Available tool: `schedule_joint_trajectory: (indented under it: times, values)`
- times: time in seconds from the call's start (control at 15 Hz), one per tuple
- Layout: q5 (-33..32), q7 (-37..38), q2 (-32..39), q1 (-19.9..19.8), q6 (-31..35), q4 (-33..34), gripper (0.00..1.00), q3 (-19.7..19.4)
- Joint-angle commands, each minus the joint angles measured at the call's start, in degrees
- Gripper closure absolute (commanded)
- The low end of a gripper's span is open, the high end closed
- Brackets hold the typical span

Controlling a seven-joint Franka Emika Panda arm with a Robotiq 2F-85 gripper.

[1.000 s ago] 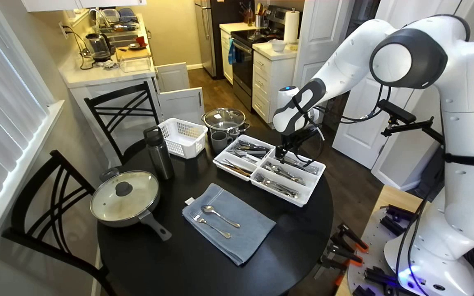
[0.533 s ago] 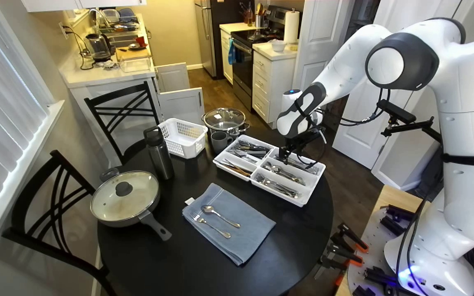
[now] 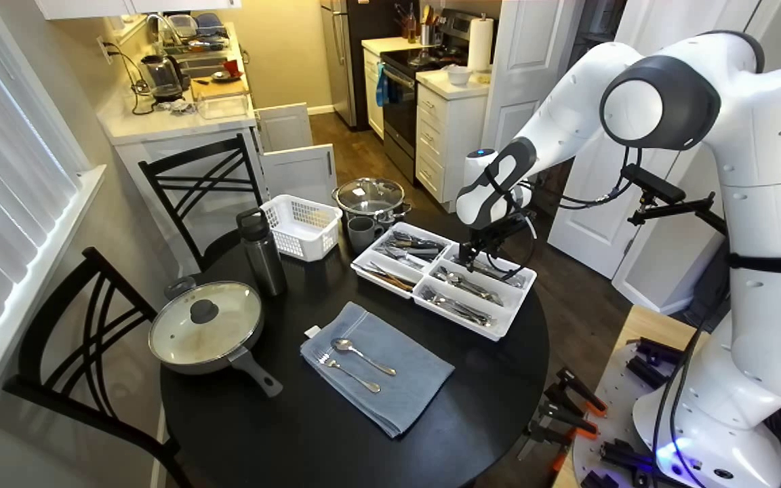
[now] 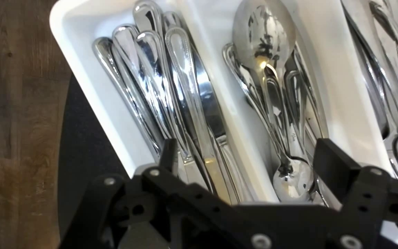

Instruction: Place one fork, spoon and knife from the cutlery holder on the blue towel.

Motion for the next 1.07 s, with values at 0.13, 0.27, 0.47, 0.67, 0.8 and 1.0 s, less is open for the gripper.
schedule_joint_trajectory:
  times: [0.13,0.27,0.47,0.67,0.8,1.0]
  values:
    - [-1.64,2.59,-0.07,0.33,2.51,-0.59,0.00,-0.79]
    - [-1.09,2.88,0.29,0.09,3.74,-0.61,0.01,-0.77]
    - [-1.32,5.46,0.80,0.42,5.07,-0.52,0.04,-2.02]
    - [-1.40,8.41,1.54,0.67,6.97,-0.66,0.02,-3.62]
    - [-1.38,9.96,2.24,1.00,7.63,-0.73,0.02,-4.35]
    - [-1.22,11.74,3.66,1.48,8.18,-0.74,0.08,-4.67]
